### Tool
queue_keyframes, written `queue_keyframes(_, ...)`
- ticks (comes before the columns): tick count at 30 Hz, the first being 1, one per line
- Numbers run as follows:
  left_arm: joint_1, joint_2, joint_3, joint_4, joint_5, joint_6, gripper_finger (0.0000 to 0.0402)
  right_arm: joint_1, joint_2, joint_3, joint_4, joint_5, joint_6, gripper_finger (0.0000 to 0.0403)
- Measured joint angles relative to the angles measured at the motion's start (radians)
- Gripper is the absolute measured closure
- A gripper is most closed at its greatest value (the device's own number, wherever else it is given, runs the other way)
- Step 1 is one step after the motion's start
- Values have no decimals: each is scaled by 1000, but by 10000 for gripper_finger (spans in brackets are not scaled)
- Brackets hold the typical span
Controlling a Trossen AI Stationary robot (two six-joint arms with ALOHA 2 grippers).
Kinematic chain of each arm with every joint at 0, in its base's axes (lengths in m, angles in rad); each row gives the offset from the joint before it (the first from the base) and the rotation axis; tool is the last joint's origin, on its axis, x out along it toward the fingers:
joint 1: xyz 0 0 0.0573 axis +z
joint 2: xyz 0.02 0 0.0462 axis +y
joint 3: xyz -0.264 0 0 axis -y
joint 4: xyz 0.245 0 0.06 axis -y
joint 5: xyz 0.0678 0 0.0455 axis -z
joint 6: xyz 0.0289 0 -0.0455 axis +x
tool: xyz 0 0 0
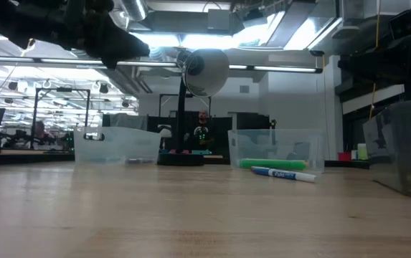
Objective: Pick & Place Markers
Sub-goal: Put the brown marker pen into the left transparent bin
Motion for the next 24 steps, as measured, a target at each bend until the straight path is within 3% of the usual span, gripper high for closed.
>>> queue_keyframes(7, 0, 0, 0, 106, -2, 115, 318, 0, 0, 0, 79, 0, 138, 276)
queue_keyframes(14, 0, -1, 1, 199, -2, 211, 318, 0, 0, 0, 312, 31, 485, 276)
queue_keyframes(24, 0, 0, 1, 200, -3, 213, 319, 0, 78, 0, 612, 39, 449, 276)
